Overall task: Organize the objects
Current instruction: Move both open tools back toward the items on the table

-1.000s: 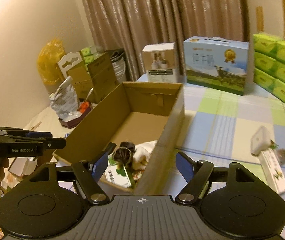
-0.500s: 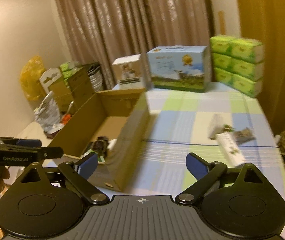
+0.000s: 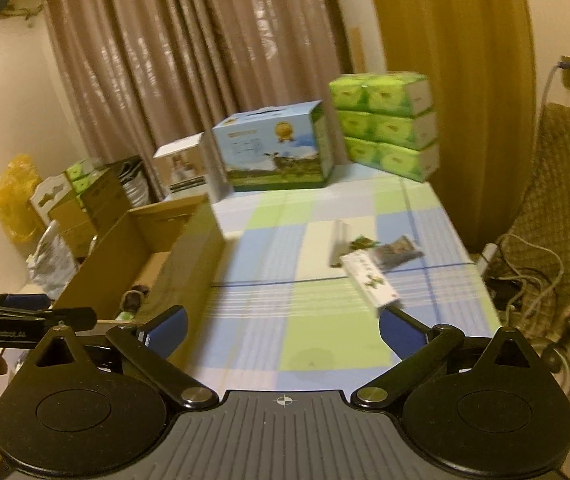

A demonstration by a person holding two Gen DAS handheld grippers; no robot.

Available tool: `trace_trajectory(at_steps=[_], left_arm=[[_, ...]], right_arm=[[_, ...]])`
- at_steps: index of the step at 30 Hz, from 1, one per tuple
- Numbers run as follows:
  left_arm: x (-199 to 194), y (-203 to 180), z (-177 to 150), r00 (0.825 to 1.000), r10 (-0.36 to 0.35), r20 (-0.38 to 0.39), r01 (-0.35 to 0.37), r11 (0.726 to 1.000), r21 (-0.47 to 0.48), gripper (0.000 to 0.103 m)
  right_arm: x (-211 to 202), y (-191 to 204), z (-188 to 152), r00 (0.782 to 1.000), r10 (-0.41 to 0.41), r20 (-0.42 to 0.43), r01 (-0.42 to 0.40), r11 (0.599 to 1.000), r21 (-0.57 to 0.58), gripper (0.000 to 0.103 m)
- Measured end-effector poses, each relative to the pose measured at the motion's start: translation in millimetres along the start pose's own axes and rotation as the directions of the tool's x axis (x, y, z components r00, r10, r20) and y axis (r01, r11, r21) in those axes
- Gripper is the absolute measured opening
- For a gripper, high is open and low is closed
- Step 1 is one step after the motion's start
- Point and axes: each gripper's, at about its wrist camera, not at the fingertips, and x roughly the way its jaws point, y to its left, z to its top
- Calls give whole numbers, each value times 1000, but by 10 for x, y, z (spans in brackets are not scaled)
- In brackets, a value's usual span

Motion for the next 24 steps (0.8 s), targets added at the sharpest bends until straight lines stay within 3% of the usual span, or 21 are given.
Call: trace_trajectory(at_steps=[24], left_arm=[[607,-765,119,996,-69,-63,73,995,66,102]], right_arm=[[-11,-923,-56,991,-136,-12,137,985,101,101]])
